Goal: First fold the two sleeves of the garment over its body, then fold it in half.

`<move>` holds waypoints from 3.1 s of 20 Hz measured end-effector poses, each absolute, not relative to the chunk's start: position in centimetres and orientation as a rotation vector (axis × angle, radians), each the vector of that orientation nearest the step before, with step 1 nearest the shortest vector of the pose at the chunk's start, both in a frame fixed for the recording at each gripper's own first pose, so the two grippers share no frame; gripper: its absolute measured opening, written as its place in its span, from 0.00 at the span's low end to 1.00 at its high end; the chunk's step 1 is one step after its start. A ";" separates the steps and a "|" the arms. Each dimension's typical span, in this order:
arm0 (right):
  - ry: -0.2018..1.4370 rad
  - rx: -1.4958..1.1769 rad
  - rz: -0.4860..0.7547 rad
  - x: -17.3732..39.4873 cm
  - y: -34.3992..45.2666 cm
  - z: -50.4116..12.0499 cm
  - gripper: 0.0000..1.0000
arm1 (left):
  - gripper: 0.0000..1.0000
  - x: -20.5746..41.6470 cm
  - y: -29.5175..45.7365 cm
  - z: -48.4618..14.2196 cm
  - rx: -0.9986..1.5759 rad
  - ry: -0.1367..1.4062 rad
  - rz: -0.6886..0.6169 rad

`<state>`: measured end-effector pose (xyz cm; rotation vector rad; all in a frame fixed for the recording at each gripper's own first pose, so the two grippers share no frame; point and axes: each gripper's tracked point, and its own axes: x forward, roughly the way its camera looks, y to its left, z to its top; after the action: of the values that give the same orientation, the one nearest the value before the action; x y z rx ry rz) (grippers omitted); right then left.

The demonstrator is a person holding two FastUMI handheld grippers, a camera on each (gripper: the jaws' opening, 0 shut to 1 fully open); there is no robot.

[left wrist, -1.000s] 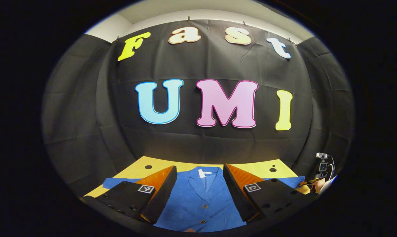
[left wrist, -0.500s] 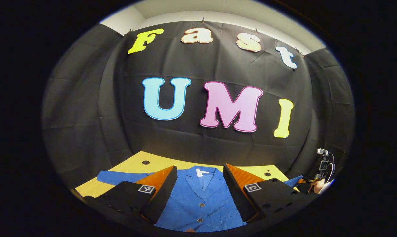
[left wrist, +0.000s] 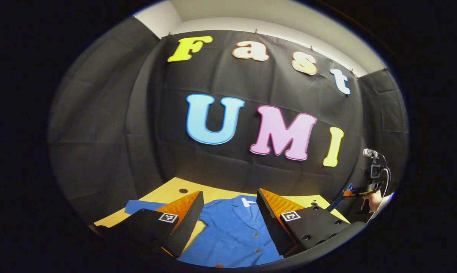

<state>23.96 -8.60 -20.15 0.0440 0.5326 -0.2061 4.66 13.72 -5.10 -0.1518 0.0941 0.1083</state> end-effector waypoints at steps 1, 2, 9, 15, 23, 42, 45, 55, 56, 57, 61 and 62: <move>0.528 0.020 -0.166 24.8 -5.4 -19.0 0.01 | 0.81 4.3 15.4 -5.5 -0.150 0.095 0.131; 0.526 0.010 -0.129 25.7 -2.3 -18.4 0.01 | 0.81 3.9 17.1 -5.9 -0.145 0.098 0.152; 0.575 0.047 0.057 31.9 16.7 -21.3 0.01 | 0.81 0.6 27.1 -9.6 -0.139 0.152 0.299; 0.709 0.177 0.188 32.9 31.3 -29.9 0.01 | 0.81 -2.8 33.2 -11.8 -0.105 0.210 0.422; 0.940 0.414 0.285 31.8 39.5 -39.2 0.00 | 0.81 -4.8 35.9 -13.8 -0.054 0.282 0.488; 0.150 -0.042 0.318 21.0 23.5 -6.0 0.98 | 0.82 10.6 45.5 -24.9 -0.077 0.423 0.402; 0.147 -0.017 0.280 15.4 20.2 -3.0 0.96 | 0.84 12.0 47.5 -30.4 -0.074 0.624 0.397; 0.173 -0.080 0.182 11.0 16.4 -1.0 0.97 | 0.84 13.8 49.9 -37.3 -0.036 0.860 0.393; 0.176 -0.074 0.186 10.9 16.6 -0.9 0.97 | 0.84 14.2 49.4 -37.2 -0.053 0.839 0.385; 0.180 -0.065 0.189 10.9 16.7 -0.8 0.97 | 0.85 14.6 49.6 -37.8 -0.064 0.844 0.375; 0.192 -0.018 0.190 11.2 17.1 -0.5 0.97 | 0.73 14.3 49.2 -37.4 -0.127 0.841 0.332; 0.197 -0.012 0.192 11.3 17.3 -0.6 0.97 | 0.66 14.7 48.9 -38.0 -0.119 0.843 0.313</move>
<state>11.28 17.33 -0.56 -0.0122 0.1972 0.1919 14.73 48.88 -38.02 -0.1189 0.8434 0.3131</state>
